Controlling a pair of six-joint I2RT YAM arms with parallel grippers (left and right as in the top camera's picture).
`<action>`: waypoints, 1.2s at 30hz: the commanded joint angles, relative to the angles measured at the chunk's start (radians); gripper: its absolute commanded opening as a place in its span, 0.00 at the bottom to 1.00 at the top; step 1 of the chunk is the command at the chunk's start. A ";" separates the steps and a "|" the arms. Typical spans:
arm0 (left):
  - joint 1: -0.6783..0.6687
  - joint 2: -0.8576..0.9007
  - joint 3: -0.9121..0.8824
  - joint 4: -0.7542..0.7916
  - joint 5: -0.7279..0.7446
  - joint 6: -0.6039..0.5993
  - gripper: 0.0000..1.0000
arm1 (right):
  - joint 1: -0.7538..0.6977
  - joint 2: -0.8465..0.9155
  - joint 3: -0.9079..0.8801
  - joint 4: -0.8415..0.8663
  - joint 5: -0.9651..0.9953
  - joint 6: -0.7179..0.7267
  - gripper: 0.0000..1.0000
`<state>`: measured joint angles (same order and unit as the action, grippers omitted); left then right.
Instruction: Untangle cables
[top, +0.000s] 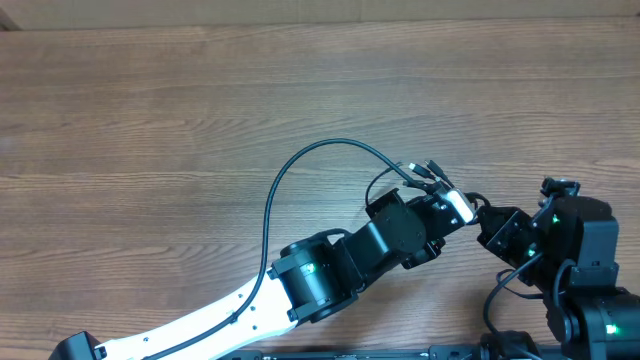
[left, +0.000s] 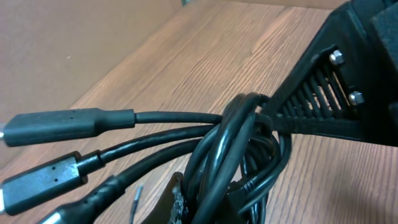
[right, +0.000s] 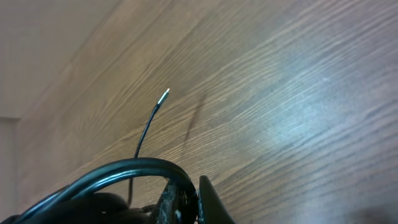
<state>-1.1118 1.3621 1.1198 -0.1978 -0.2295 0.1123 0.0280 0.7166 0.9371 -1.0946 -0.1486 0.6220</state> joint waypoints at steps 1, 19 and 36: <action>0.018 -0.041 0.028 0.007 -0.172 0.011 0.04 | -0.023 0.019 -0.001 -0.019 0.261 0.060 0.04; 0.019 -0.040 0.028 -0.011 -0.264 -0.045 0.04 | -0.023 0.019 0.001 0.060 0.064 0.008 0.55; 0.020 -0.040 0.028 -0.010 -0.319 -0.194 0.04 | -0.023 0.019 0.001 0.201 -0.306 -0.043 0.83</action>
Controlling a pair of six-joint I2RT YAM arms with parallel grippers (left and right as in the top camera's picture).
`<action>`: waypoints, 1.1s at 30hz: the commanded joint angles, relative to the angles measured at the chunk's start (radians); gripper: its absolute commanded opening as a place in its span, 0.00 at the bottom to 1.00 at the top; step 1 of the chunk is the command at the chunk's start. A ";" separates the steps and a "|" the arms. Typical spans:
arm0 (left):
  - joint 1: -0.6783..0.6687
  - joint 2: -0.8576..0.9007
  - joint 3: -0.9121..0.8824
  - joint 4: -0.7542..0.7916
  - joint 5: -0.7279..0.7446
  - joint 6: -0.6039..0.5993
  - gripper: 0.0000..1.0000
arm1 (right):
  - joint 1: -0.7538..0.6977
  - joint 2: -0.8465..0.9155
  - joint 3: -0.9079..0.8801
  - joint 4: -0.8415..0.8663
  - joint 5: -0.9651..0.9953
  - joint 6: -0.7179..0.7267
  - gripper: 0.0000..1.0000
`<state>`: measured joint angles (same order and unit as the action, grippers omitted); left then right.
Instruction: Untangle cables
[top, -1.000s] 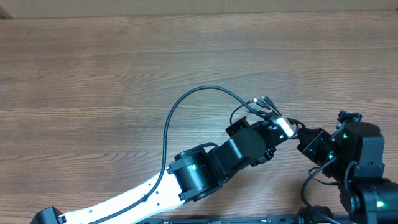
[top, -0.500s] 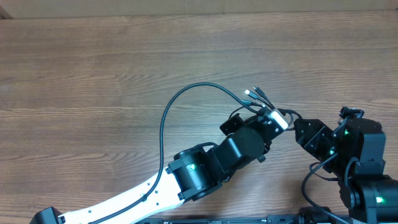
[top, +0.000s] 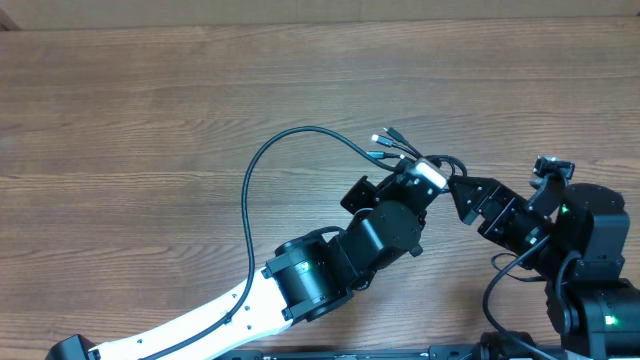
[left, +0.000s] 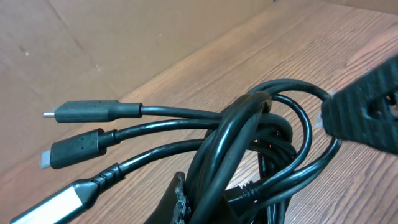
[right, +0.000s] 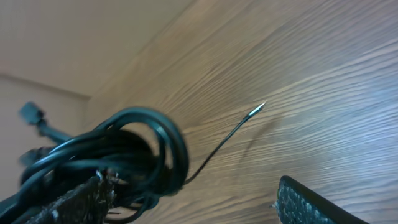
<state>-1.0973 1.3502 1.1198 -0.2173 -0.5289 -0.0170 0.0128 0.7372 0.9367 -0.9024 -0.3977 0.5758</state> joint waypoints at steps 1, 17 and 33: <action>0.005 -0.029 0.028 0.011 -0.011 -0.080 0.04 | -0.008 -0.001 0.002 0.009 -0.060 0.004 0.83; 0.004 -0.028 0.028 0.044 0.196 -0.140 0.04 | -0.008 -0.001 0.001 0.008 -0.055 0.099 0.53; 0.004 -0.028 0.028 0.056 0.318 -0.054 0.04 | -0.008 -0.001 0.001 0.004 -0.048 0.102 0.08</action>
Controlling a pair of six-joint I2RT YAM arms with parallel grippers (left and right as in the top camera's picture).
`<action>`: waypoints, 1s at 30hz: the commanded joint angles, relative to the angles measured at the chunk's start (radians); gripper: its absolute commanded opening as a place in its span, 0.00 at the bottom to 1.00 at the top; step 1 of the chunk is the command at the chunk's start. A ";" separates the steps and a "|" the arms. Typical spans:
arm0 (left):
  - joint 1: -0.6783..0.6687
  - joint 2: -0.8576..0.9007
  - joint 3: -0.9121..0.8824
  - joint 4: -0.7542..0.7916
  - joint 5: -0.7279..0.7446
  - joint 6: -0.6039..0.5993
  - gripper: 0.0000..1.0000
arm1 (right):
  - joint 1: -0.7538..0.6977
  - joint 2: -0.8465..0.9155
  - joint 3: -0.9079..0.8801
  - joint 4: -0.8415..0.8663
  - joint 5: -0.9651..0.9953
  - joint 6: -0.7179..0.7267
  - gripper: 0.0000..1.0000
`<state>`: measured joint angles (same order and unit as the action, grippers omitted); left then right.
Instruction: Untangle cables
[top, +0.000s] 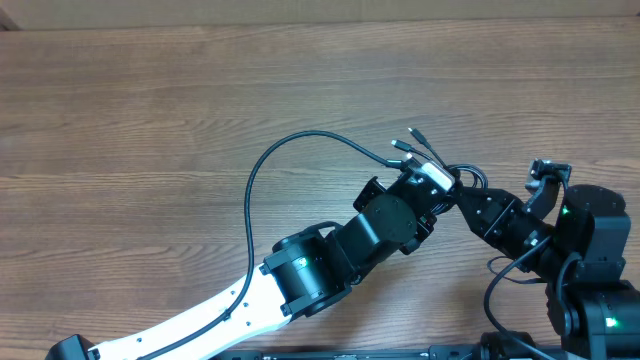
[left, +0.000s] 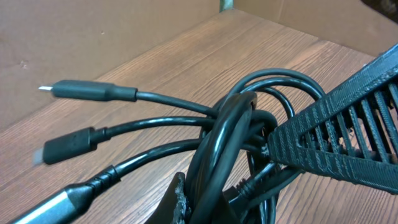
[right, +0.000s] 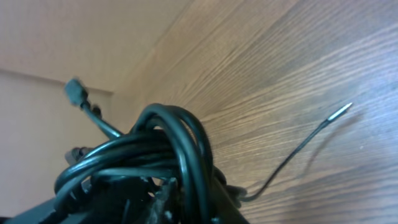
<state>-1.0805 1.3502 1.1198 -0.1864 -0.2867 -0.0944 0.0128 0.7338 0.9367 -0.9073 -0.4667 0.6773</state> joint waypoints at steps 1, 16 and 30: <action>-0.013 -0.028 0.028 0.028 0.077 0.023 0.04 | -0.008 0.002 0.000 0.008 0.024 0.001 0.05; -0.012 -0.028 0.028 -0.023 -0.034 0.024 0.04 | -0.008 0.002 0.001 0.044 -0.060 0.007 0.04; 0.043 -0.028 0.028 -0.143 -0.241 0.019 0.04 | -0.008 0.002 0.001 0.104 -0.212 0.003 0.04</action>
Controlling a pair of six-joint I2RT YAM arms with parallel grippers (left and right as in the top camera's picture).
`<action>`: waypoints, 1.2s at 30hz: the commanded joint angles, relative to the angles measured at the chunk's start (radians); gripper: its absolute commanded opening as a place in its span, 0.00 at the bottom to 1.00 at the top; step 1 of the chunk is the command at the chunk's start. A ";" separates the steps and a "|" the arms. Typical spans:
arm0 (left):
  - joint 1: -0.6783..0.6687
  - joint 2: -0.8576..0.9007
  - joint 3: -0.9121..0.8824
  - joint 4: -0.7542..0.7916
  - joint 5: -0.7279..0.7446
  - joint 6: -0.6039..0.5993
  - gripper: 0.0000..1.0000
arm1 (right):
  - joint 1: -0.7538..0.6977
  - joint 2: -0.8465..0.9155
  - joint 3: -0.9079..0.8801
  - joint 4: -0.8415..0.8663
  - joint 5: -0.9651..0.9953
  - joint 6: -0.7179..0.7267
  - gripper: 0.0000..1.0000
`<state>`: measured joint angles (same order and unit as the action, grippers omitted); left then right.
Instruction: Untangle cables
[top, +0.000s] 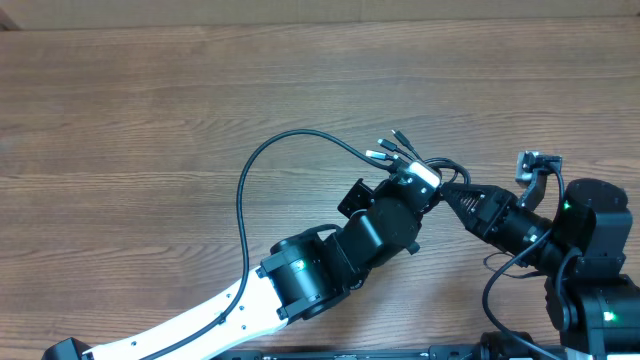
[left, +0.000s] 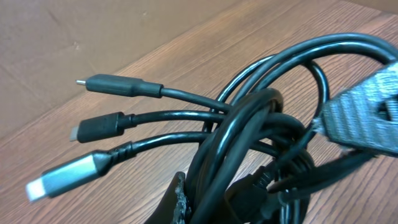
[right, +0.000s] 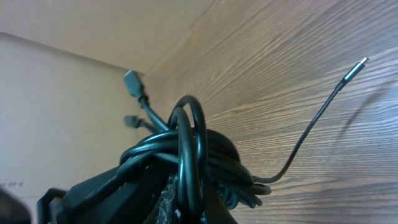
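A knot of black cables (top: 432, 172) hangs between my two grippers just right of the table's middle. My left gripper (left: 214, 200) is shut on the knot's lower strands (left: 249, 140). Three plugs (left: 102, 127) stick out to the left of it. My right gripper (right: 189, 202) is shut on one upright loop (right: 189, 134) of the same knot. A thin lead with a silver tip (right: 359, 63) trails off the knot over the wood. One long black cable (top: 245, 195) arcs from the knot round to the left arm.
The wooden table (top: 150, 110) runs out to the left and the back. A cardboard wall (left: 93, 31) stands along the far edge. The left arm (top: 300, 275) crosses the front middle, and the right arm's base (top: 595, 250) sits at the front right.
The knot and both grippers have shifted a little left and toward the back. My right gripper, then closing round the knot, now pinches a single loop, and its finger sits at the knot's right side.
First both grippers held the knot nearer the front right. Then my right gripper was open and apart from the knot, which the left gripper held farther back. Then the right fingers lay against the knot again, and now they are shut on one loop.
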<state>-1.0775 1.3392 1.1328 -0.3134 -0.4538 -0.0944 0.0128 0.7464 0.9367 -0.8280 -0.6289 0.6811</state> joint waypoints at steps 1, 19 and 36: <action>0.048 -0.017 0.015 -0.020 -0.073 0.018 0.04 | -0.008 -0.010 0.001 0.032 -0.065 -0.001 0.04; 0.177 -0.017 0.015 -0.026 -0.070 -0.019 0.04 | -0.008 -0.010 0.001 0.075 -0.227 -0.113 0.04; 0.203 -0.017 0.015 0.027 -0.129 0.017 0.04 | -0.008 0.008 0.001 -0.048 -0.042 -0.265 0.04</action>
<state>-0.9375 1.3369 1.1343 -0.3061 -0.4385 -0.0845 0.0124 0.7563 0.9356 -0.8524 -0.7120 0.4599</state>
